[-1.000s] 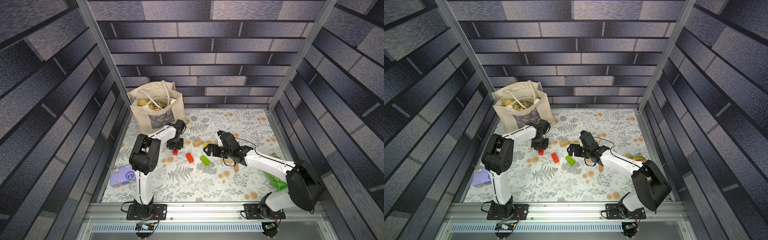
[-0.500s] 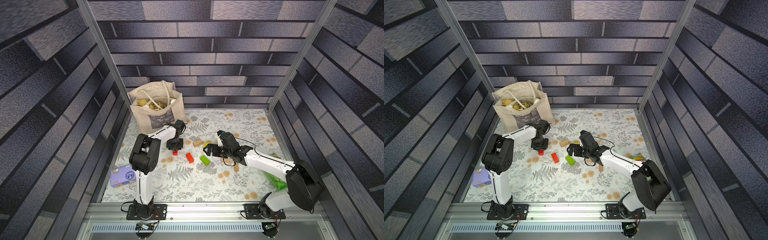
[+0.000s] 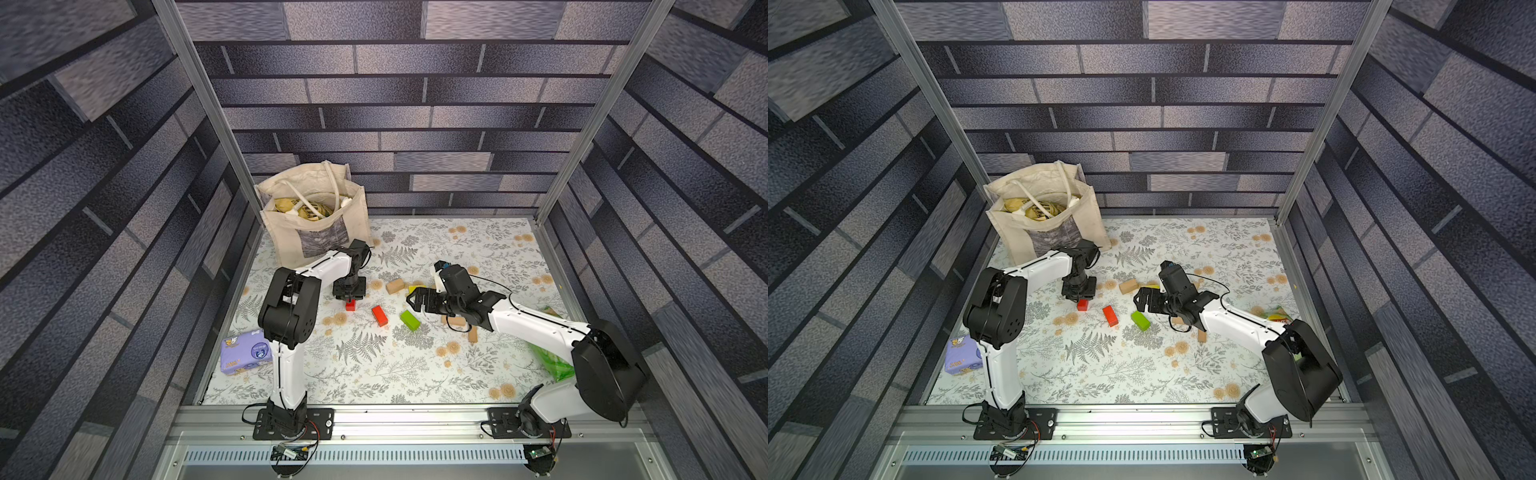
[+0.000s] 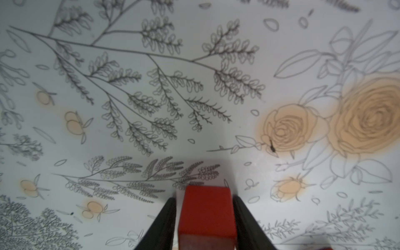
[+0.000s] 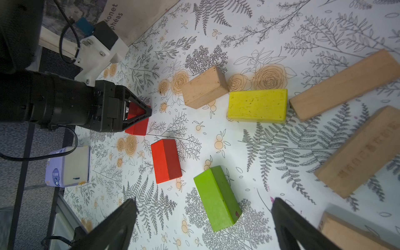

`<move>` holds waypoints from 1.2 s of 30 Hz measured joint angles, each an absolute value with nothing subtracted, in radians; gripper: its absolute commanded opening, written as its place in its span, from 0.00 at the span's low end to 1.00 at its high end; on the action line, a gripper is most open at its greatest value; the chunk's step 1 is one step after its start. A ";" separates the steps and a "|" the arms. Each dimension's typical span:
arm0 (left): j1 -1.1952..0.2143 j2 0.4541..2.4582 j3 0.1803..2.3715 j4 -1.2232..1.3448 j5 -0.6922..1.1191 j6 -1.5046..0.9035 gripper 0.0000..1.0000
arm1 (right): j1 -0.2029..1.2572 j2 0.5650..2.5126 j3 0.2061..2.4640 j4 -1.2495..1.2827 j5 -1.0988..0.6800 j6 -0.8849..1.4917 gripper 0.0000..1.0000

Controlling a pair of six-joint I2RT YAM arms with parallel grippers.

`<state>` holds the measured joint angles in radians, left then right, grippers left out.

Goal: Assemble the letter k with building blocks
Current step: Place the building block at the center of the board.

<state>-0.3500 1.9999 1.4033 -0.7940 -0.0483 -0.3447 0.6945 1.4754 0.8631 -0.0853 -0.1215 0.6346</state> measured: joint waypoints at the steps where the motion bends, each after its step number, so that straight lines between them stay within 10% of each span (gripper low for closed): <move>1: -0.350 1.999 1.403 -0.793 -0.048 -0.344 0.47 | 0.694 1.475 0.863 -0.085 -0.121 0.635 1.00; 36: -0.428 1.851 1.411 -0.854 -0.127 -0.347 0.60 | 0.694 1.430 0.861 -0.086 -0.121 0.634 1.00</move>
